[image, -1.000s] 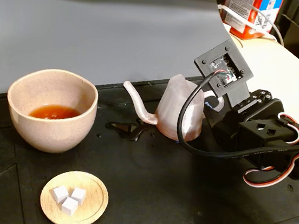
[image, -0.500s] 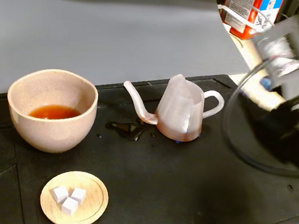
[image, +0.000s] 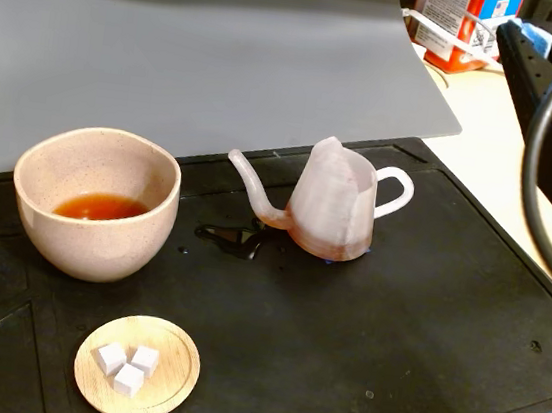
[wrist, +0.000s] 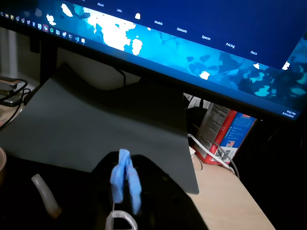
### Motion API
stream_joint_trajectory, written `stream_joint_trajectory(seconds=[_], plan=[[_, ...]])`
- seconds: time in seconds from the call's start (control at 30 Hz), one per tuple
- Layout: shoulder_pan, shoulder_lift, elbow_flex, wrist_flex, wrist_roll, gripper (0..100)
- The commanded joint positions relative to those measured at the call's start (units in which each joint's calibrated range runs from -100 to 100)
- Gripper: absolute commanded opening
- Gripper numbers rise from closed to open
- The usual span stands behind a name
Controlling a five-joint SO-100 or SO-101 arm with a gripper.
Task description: Pick up a kettle and pour liquid into a cup.
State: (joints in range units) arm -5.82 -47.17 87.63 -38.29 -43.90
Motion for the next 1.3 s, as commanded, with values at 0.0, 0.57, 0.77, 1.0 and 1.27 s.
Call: stream_joint_trajectory(seconds=[0.0, 0.57, 0.77, 1.0, 1.27], plan=[[-0.1, -9.8, -1.3, 9.4, -0.3, 1], [6.5, -45.4, 5.6, 56.1, -9.9, 0], [5.9, -45.4, 12.3, 56.3, -10.0, 0], [5.9, -45.4, 12.3, 67.4, -12.3, 0], [5.9, -45.4, 12.4, 91.5, -12.1, 0]])
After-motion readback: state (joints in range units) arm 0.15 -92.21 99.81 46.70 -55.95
